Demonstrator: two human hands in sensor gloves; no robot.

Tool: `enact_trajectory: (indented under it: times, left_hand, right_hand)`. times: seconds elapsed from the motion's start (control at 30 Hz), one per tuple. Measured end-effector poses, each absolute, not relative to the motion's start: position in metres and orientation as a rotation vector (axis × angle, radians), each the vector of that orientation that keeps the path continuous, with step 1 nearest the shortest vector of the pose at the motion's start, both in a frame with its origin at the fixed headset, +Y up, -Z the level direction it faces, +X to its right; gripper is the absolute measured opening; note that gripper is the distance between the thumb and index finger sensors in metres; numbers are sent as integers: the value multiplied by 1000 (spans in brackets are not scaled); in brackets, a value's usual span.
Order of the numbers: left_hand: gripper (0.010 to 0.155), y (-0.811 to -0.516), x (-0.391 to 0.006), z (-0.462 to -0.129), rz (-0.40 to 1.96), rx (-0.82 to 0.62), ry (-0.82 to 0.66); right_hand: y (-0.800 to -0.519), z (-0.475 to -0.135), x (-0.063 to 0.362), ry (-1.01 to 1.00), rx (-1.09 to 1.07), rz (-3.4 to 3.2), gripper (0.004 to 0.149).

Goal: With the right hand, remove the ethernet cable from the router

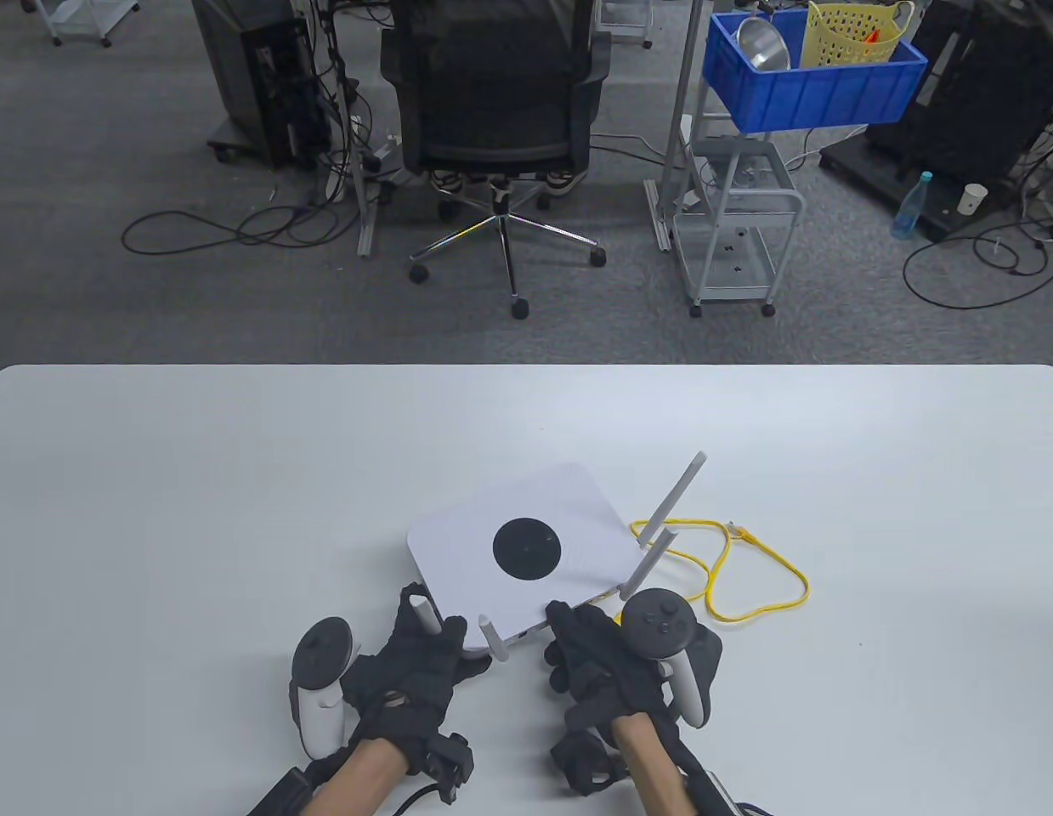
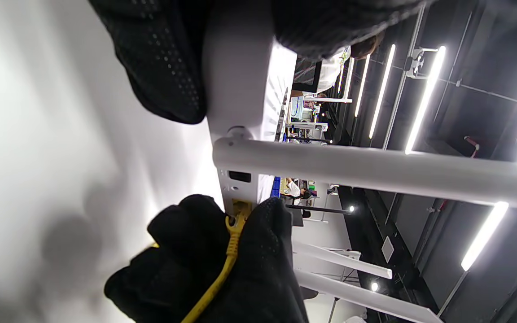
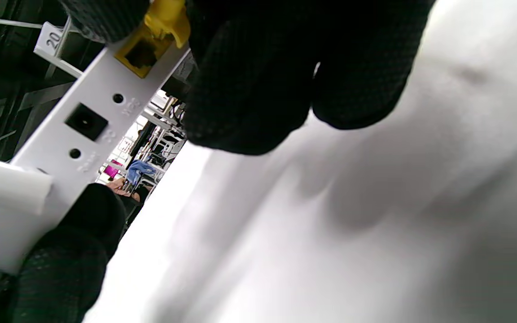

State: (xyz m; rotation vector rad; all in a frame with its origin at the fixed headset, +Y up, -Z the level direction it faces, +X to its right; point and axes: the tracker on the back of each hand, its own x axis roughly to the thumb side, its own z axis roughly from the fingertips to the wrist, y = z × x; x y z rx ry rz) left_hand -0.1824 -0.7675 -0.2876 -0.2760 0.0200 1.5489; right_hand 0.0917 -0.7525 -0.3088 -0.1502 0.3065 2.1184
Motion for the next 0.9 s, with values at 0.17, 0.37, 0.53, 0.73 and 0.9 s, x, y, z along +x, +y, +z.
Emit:
enact_trajectory:
  times: [0.17,0.37,0.53,0.73,0.9]
  left_hand:
    - [83,-772,-183,-289,1600,-295,42]
    - [81,-773,-191,-293,1637,-277,72]
    - [81,-770,-195,-294,1636,-263,71]
    - [81,-768,-195,-295,1634,-250,60]
    - [81,-767,-197,-296,1643,-238,58]
  right_hand:
    - [-756,-310,96,338,-151,1962,48]
    - [-755,-313,93,314,-79,1956,44]
    - [-755,-318,93,344,-16,1951,44]
    - [-754,-321,96,341,32,1943,43]
    - [-753,-322,95,340,69,1931,43]
